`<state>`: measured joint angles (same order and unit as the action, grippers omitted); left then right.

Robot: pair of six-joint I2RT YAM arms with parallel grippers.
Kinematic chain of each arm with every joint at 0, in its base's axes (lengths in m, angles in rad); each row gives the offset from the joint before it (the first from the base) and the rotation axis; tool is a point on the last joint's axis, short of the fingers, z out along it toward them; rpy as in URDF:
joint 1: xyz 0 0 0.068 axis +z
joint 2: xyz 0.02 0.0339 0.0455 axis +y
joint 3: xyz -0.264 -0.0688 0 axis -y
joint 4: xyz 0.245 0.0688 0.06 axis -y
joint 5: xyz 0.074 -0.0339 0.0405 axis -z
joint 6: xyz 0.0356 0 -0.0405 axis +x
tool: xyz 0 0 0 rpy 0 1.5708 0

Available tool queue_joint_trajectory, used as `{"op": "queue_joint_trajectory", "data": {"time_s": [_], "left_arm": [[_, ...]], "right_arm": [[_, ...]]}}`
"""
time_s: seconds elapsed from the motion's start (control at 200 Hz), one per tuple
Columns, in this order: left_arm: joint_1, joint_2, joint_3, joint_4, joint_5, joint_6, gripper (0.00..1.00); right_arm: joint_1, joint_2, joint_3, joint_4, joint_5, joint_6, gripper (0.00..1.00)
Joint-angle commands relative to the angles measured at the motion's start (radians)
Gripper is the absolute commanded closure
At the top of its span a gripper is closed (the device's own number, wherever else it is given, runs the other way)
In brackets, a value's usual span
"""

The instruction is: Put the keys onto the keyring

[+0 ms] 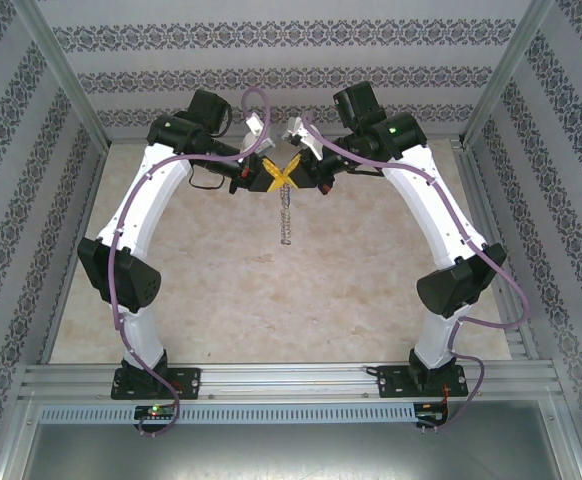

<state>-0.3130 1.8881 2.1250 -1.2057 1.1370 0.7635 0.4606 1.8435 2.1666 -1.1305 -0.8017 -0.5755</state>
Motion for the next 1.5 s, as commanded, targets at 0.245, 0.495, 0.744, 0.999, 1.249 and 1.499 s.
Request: {"op": "queue_joint_trajectory", "data": {"time_s": [0.245,0.495,0.744,0.999,1.249,1.499], "left_arm": [[-0.008,-0.026,-0.037,0.113,0.072,-0.035,1.00],[-0.006,-0.029,-0.043,0.144,0.072,-0.058,1.00],[-0.003,-0.035,-0.049,0.173,0.069,-0.080,1.00],[0.003,-0.040,-0.045,0.197,0.066,-0.097,1.00],[0.002,-0.040,-0.043,0.209,0.069,-0.110,1.00],[0.003,-0.041,-0.039,0.210,0.065,-0.112,1.00]], "right_arm": [[-0.005,-0.003,0.025,0.078,-0.007,0.043,0.79],[-0.069,-0.098,-0.112,0.212,-0.078,0.138,0.51],[-0.160,-0.219,-0.386,0.473,-0.215,0.323,0.51],[-0.209,-0.251,-0.575,0.755,-0.416,0.531,0.52],[-0.176,-0.195,-0.579,0.763,-0.460,0.545,0.52],[-0.165,-0.172,-0.583,0.756,-0.478,0.540,0.54]]}}
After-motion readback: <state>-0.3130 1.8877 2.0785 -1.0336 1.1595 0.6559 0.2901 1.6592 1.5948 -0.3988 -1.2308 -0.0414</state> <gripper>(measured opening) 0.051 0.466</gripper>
